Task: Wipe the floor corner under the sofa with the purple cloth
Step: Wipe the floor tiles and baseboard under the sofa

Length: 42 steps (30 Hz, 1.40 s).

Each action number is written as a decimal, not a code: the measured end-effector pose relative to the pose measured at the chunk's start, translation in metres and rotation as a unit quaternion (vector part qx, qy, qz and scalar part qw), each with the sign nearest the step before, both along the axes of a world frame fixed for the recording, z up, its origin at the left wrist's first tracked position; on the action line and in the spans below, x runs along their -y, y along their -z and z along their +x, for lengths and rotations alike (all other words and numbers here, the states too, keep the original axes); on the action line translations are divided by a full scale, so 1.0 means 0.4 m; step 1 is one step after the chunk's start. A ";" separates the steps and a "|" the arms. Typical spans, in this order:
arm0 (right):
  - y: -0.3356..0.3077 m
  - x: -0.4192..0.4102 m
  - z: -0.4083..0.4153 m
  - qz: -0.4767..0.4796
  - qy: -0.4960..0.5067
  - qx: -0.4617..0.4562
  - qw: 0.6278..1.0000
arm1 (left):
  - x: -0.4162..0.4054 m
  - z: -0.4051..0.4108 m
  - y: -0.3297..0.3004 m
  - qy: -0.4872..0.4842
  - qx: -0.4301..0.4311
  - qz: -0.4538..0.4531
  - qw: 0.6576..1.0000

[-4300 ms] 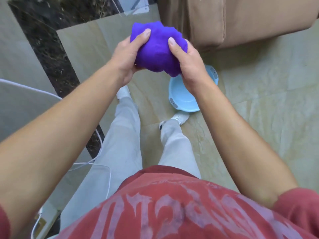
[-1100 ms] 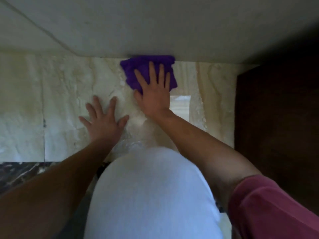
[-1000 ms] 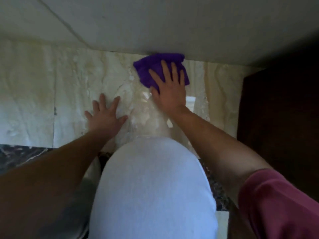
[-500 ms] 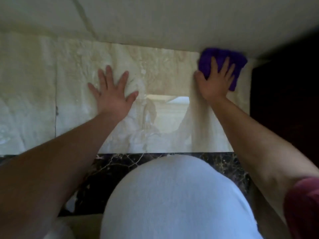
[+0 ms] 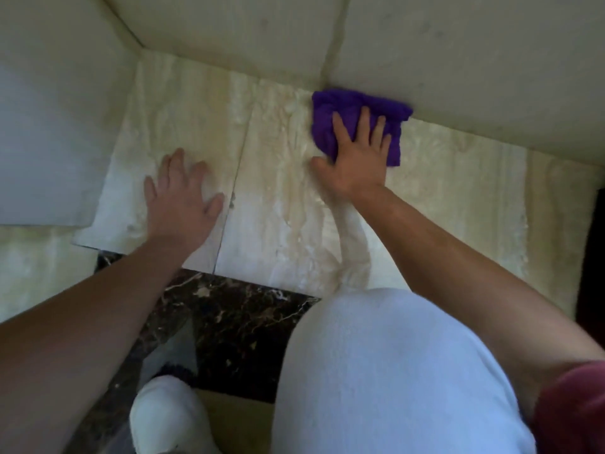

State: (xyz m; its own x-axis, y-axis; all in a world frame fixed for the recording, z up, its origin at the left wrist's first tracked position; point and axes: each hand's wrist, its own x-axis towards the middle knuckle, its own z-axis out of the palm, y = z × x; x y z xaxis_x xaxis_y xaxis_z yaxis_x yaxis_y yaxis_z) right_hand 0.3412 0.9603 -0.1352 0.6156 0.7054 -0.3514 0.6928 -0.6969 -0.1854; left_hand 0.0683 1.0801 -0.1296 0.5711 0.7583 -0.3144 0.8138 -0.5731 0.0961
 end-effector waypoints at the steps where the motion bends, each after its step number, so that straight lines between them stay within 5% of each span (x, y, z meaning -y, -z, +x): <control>1: 0.000 -0.013 -0.011 -0.005 -0.004 0.003 1.000 | -0.008 -0.015 -0.002 -0.024 -0.003 -0.004 1.000; 13: -0.028 -0.233 -0.150 -0.070 -0.080 -0.003 0.994 | 0.006 -0.019 -0.016 -0.083 -0.087 -0.152 0.981; 21: -0.005 -0.376 -0.256 -0.004 -0.165 -0.044 0.985 | -0.019 -0.088 -0.034 -0.032 -0.034 -0.075 0.996; 29: -0.007 -0.583 -0.343 0.016 -0.247 -0.075 0.966 | 0.036 -0.144 -0.034 -0.042 -0.070 -0.080 0.993; 33: -0.020 -0.654 -0.386 0.038 -0.221 -0.117 0.968 | 0.105 -0.256 -0.015 -0.193 -0.061 -0.100 0.974; 42: -0.083 -0.599 -0.491 -0.142 -0.344 -0.162 0.914 | 0.066 -0.302 -0.061 -0.193 -0.135 -0.233 0.944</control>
State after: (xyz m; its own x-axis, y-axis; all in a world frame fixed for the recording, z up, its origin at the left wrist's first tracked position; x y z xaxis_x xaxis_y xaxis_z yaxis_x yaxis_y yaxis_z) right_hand 0.1450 1.1999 -0.1019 -0.1090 0.7376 -0.6664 0.9259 -0.1686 -0.3382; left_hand -0.0526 1.0536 -0.1051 0.1325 0.6377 -0.7588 0.9842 -0.1757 0.0243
